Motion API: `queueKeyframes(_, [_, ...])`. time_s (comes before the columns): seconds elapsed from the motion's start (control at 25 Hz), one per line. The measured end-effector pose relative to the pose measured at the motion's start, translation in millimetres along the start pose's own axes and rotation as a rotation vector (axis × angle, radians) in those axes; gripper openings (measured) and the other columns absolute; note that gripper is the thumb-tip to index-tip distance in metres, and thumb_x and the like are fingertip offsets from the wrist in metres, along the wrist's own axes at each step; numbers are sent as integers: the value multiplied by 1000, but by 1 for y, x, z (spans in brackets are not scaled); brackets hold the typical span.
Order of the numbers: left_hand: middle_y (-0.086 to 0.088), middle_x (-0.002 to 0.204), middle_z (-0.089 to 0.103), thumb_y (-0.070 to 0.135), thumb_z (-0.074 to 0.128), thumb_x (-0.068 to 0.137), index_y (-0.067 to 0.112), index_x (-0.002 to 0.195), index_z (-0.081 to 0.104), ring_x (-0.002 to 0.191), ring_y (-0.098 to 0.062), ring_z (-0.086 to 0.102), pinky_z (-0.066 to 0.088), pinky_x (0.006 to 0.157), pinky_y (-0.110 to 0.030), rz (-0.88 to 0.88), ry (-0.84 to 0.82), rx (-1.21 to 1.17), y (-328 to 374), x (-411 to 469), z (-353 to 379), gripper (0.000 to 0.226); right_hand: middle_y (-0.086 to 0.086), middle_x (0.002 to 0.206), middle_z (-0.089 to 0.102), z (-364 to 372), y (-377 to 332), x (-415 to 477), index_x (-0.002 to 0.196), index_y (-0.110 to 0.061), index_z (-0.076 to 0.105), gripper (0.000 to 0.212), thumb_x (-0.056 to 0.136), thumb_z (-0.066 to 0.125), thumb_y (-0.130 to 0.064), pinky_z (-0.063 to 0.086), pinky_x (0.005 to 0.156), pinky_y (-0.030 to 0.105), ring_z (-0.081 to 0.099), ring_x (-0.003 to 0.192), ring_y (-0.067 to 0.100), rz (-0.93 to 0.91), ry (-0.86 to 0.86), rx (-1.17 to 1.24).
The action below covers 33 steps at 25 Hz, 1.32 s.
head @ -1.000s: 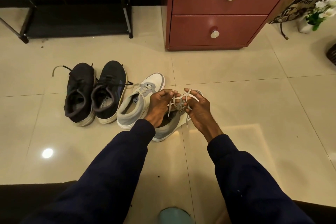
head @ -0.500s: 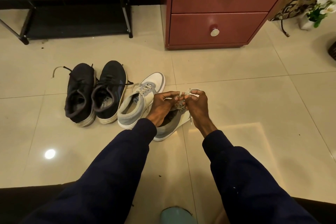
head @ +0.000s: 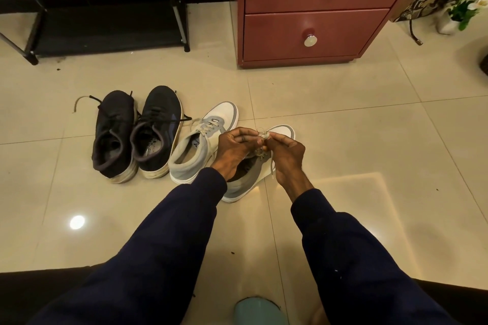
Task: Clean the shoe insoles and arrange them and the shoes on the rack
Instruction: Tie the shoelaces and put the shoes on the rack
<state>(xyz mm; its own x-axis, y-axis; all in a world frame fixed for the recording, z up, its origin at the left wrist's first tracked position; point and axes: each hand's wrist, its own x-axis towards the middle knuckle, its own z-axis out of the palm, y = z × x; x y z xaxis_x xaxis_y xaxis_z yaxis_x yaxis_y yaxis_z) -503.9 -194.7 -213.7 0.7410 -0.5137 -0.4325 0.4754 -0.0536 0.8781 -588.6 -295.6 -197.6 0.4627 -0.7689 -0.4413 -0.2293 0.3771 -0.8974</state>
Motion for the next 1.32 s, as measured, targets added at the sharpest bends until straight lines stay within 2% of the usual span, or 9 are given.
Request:
queueKeyframes(0.12, [-12,93,77,-1,84,78,11,105,72,92,-34,73,60,88,-52,-60,8,-42,1,4,-1,32,6,95,76,0,0,0,104,-5,76,21,84,77,-6,60,80,27,72,90,19,-18,-41,-43])
queueKeyframes(0.24, [-11,98,76,2,82,82,13,111,77,92,-30,73,61,89,-48,-69,-55,-15,1,6,-3,32,4,91,76,-1,-3,-3,101,-7,76,23,79,82,-11,61,75,26,73,85,15,-91,-47,-168])
queueKeyframes(0.44, [-23,96,76,-1,80,82,3,90,79,86,-37,73,57,93,-57,-104,4,4,6,4,2,9,-2,86,72,-6,-5,-9,107,-10,62,36,78,84,-10,57,62,17,72,75,5,-289,-87,-273])
queueKeyframes(0.64, [-25,93,76,-1,85,78,1,85,77,88,-42,75,59,90,-59,-109,38,46,11,3,6,10,-9,86,71,-9,2,-11,103,-15,75,13,90,74,-15,49,69,5,67,76,-6,-489,-169,-441])
queueKeyframes(0.8, [-19,87,77,5,88,77,1,86,79,86,-39,76,63,82,-54,18,31,233,12,3,1,13,-2,85,72,-10,3,-3,100,-7,77,12,93,69,-13,48,66,2,66,77,4,-460,-183,-537])
queueKeyframes(0.92, [-13,82,78,9,89,76,8,82,80,82,-37,76,63,82,-51,105,44,345,10,4,0,11,3,93,75,-10,-2,0,102,-8,77,17,89,74,-19,53,66,10,69,78,6,-349,-180,-512])
queueKeyframes(1.04, [-15,83,78,11,88,79,5,85,79,83,-40,75,62,83,-54,56,60,327,10,7,0,12,-3,95,73,-12,-7,-1,104,-12,71,24,83,79,-10,59,63,20,72,78,9,-239,-174,-378])
queueKeyframes(1.16, [-18,86,78,14,89,79,2,87,79,84,-40,76,62,82,-57,-37,86,268,9,9,-1,18,0,94,75,-15,-10,-3,103,-12,70,32,75,85,-7,62,70,26,73,81,10,-224,-246,-363])
queueKeyframes(1.32, [-27,93,75,6,85,81,-8,94,74,83,-39,75,62,84,-52,-133,105,119,10,7,1,22,-5,81,71,-14,-11,-10,95,-10,71,29,72,88,-13,55,63,12,70,72,4,-335,-239,-454])
